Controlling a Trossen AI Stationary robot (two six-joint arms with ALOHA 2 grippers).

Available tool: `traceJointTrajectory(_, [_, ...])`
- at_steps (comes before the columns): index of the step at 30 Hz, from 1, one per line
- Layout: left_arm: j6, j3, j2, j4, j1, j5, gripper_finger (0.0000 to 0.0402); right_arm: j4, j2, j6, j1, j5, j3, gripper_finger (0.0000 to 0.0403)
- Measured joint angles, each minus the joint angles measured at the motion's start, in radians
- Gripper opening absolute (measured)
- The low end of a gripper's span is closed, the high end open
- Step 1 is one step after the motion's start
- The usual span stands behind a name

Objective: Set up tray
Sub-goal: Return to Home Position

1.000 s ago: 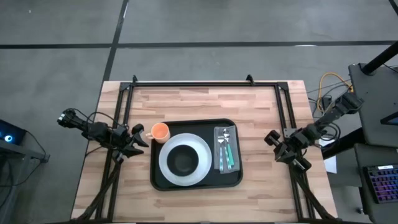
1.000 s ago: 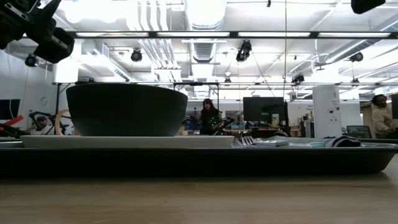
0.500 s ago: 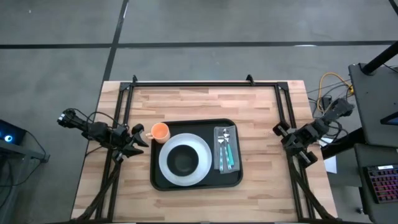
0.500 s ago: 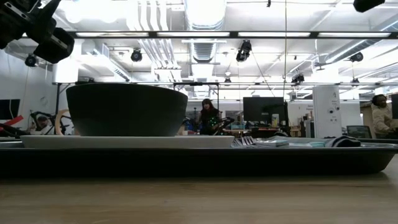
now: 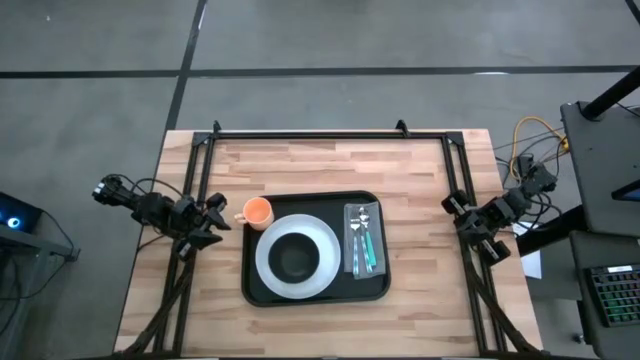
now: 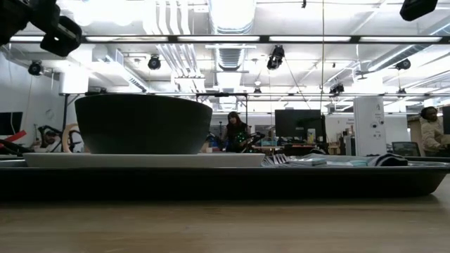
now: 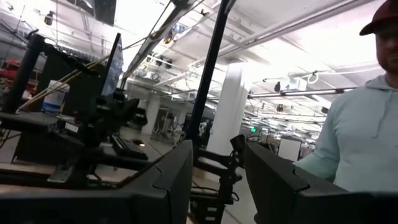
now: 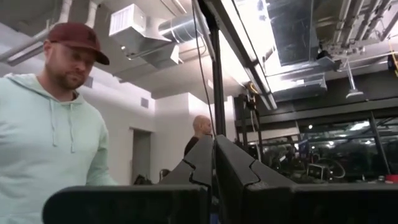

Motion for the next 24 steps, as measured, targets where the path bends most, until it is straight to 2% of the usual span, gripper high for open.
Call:
traceJointTrajectory(14, [-0.016,-0.001,0.0,0.079,0.0,0.001,0.0126,-0.001,0.0,0.001,0.0,-0.009,0.0,0.0008])
traceJointTrajectory(24, [-0.006,-0.001,0.0,0.072,0.0,0.002,0.0126,-0.001,0.0,0.026,0.0,-0.012,0.0,0.0008])
